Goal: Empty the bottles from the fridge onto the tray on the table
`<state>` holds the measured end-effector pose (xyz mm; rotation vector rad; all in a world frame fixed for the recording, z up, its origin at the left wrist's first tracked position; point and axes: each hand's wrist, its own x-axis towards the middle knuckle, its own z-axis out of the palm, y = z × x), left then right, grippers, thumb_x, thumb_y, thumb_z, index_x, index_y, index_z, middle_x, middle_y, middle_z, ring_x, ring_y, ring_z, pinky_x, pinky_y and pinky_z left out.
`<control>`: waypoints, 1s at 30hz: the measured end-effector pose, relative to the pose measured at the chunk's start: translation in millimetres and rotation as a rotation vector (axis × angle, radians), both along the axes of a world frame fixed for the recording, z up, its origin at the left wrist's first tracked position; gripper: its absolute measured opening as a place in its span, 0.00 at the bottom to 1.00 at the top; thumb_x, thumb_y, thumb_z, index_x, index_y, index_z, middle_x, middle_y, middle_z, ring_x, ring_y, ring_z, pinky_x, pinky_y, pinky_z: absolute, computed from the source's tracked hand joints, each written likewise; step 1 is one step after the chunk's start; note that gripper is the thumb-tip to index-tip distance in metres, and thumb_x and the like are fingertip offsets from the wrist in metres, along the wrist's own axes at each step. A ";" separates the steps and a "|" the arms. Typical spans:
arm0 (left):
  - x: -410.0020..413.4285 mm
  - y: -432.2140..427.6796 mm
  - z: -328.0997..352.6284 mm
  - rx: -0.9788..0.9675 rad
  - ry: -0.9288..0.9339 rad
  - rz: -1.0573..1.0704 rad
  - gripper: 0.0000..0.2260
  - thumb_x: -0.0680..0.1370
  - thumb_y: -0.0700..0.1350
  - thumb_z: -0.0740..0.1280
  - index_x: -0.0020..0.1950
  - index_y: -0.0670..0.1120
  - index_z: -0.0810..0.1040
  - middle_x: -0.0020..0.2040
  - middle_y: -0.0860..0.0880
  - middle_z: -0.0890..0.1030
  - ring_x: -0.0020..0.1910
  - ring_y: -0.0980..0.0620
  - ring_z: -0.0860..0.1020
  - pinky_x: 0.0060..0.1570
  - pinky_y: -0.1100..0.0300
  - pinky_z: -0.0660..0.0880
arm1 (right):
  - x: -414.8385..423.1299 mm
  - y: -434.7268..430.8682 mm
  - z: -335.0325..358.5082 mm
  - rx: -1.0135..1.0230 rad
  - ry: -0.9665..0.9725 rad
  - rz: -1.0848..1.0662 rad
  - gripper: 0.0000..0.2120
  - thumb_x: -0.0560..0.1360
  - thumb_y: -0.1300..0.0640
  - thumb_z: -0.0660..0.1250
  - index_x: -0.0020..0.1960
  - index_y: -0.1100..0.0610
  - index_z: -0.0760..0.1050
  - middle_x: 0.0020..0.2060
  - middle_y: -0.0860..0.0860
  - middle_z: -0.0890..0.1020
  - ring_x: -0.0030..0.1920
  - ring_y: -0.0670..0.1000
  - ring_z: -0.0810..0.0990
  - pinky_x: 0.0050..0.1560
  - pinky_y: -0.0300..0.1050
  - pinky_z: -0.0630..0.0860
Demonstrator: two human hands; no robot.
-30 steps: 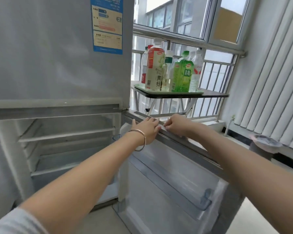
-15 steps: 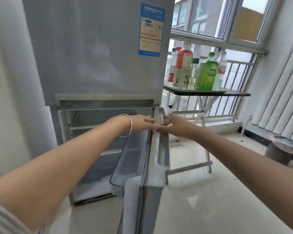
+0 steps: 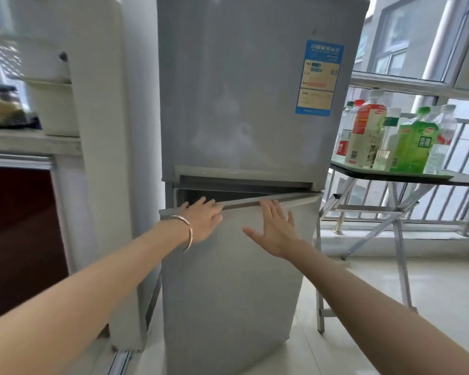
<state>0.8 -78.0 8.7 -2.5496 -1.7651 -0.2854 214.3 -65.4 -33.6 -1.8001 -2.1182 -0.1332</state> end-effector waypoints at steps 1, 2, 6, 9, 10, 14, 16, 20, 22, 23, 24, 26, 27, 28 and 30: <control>-6.7 1.8 -12.5 0.059 0.070 0.029 0.25 0.82 0.54 0.47 0.79 0.53 0.47 0.80 0.51 0.45 0.79 0.49 0.44 0.76 0.46 0.46 | -2.4 4.9 -4.6 0.003 -0.003 -0.006 0.44 0.75 0.32 0.54 0.79 0.54 0.41 0.79 0.50 0.45 0.79 0.52 0.39 0.76 0.63 0.42; -15.9 7.7 -23.8 0.123 0.139 0.056 0.28 0.82 0.56 0.48 0.78 0.52 0.41 0.79 0.51 0.40 0.78 0.49 0.39 0.76 0.44 0.43 | -7.1 12.5 -6.9 0.013 -0.010 -0.006 0.45 0.74 0.32 0.54 0.79 0.54 0.39 0.79 0.50 0.42 0.79 0.52 0.37 0.76 0.63 0.42; -31.8 30.6 -61.0 0.280 0.339 0.099 0.33 0.79 0.62 0.48 0.77 0.52 0.36 0.73 0.49 0.26 0.74 0.45 0.29 0.73 0.38 0.39 | -12.7 37.2 -20.1 0.042 -0.077 -0.017 0.49 0.73 0.33 0.58 0.78 0.52 0.32 0.78 0.49 0.35 0.77 0.52 0.32 0.75 0.66 0.40; -33.4 60.4 -68.3 0.293 0.313 0.164 0.35 0.78 0.65 0.48 0.78 0.51 0.38 0.72 0.48 0.25 0.74 0.46 0.28 0.74 0.39 0.37 | -18.5 54.9 -22.5 0.028 -0.099 -0.028 0.52 0.71 0.36 0.62 0.77 0.52 0.28 0.77 0.49 0.32 0.76 0.52 0.29 0.74 0.68 0.42; -32.3 70.2 -69.6 0.303 0.310 0.185 0.36 0.77 0.66 0.48 0.78 0.51 0.37 0.72 0.48 0.25 0.73 0.46 0.27 0.73 0.40 0.35 | -21.3 61.1 -22.6 0.017 -0.103 -0.032 0.53 0.71 0.38 0.64 0.76 0.52 0.28 0.77 0.49 0.31 0.76 0.53 0.28 0.74 0.69 0.43; -28.6 93.8 -71.1 0.297 0.316 0.236 0.39 0.75 0.69 0.48 0.78 0.51 0.36 0.71 0.48 0.25 0.74 0.46 0.29 0.74 0.40 0.36 | -31.7 76.5 -19.1 -0.033 -0.066 -0.053 0.57 0.68 0.40 0.68 0.76 0.52 0.27 0.76 0.48 0.29 0.76 0.54 0.28 0.73 0.70 0.46; -27.8 98.4 -73.3 0.286 0.318 0.255 0.41 0.74 0.70 0.50 0.77 0.51 0.35 0.71 0.48 0.24 0.75 0.46 0.29 0.74 0.40 0.37 | -34.4 80.0 -19.1 -0.056 -0.055 -0.061 0.59 0.67 0.41 0.69 0.76 0.52 0.26 0.75 0.48 0.28 0.75 0.54 0.27 0.72 0.70 0.50; -26.6 100.8 -76.4 0.267 0.300 0.269 0.45 0.71 0.72 0.53 0.76 0.53 0.32 0.71 0.48 0.23 0.74 0.46 0.27 0.73 0.39 0.39 | -35.1 81.3 -19.1 -0.087 -0.050 -0.068 0.59 0.67 0.44 0.70 0.75 0.52 0.25 0.74 0.48 0.26 0.74 0.54 0.25 0.71 0.71 0.53; -27.0 99.4 -72.5 0.240 0.311 0.274 0.46 0.70 0.72 0.53 0.76 0.53 0.32 0.71 0.49 0.23 0.74 0.46 0.28 0.73 0.39 0.39 | -34.2 80.3 -18.7 -0.096 -0.043 -0.065 0.59 0.67 0.45 0.70 0.75 0.51 0.25 0.74 0.47 0.25 0.74 0.53 0.24 0.70 0.71 0.55; -27.5 96.9 -68.1 0.220 0.331 0.286 0.46 0.70 0.72 0.54 0.76 0.53 0.32 0.71 0.49 0.23 0.74 0.46 0.28 0.73 0.39 0.39 | -33.9 78.2 -17.3 -0.113 -0.052 -0.065 0.59 0.67 0.45 0.70 0.75 0.51 0.24 0.74 0.47 0.25 0.74 0.53 0.24 0.70 0.71 0.55; -27.5 95.9 -63.4 0.207 0.323 0.293 0.47 0.69 0.72 0.54 0.76 0.53 0.32 0.72 0.50 0.24 0.75 0.46 0.28 0.73 0.39 0.39 | -33.1 80.1 -16.5 -0.117 -0.058 -0.066 0.59 0.67 0.45 0.70 0.75 0.51 0.24 0.74 0.47 0.25 0.74 0.53 0.24 0.70 0.71 0.55; -23.2 93.2 -58.4 0.163 0.310 0.285 0.48 0.69 0.72 0.57 0.76 0.54 0.33 0.74 0.50 0.26 0.75 0.47 0.29 0.74 0.39 0.39 | -33.1 79.5 -9.4 -0.148 -0.056 -0.057 0.59 0.67 0.44 0.70 0.75 0.50 0.25 0.74 0.47 0.26 0.75 0.54 0.25 0.70 0.71 0.54; -20.9 90.8 -52.5 0.134 0.287 0.280 0.48 0.68 0.71 0.59 0.77 0.54 0.34 0.75 0.50 0.28 0.76 0.47 0.30 0.74 0.39 0.39 | -32.0 77.2 -3.6 -0.175 -0.054 -0.053 0.59 0.67 0.43 0.70 0.75 0.50 0.25 0.75 0.47 0.27 0.75 0.54 0.26 0.71 0.71 0.53; -19.9 87.0 -45.0 0.120 0.247 0.251 0.48 0.69 0.69 0.60 0.77 0.55 0.34 0.77 0.50 0.31 0.77 0.48 0.33 0.74 0.40 0.40 | -30.1 75.7 -1.0 -0.176 -0.059 -0.037 0.58 0.67 0.43 0.70 0.76 0.50 0.27 0.76 0.48 0.29 0.76 0.54 0.28 0.72 0.69 0.51; -23.8 77.6 -30.8 0.101 -0.034 0.204 0.45 0.71 0.64 0.63 0.77 0.56 0.38 0.80 0.50 0.44 0.79 0.49 0.44 0.76 0.44 0.47 | -26.2 64.2 3.0 -0.059 0.063 0.026 0.53 0.69 0.47 0.70 0.78 0.49 0.33 0.78 0.50 0.35 0.78 0.54 0.34 0.75 0.63 0.48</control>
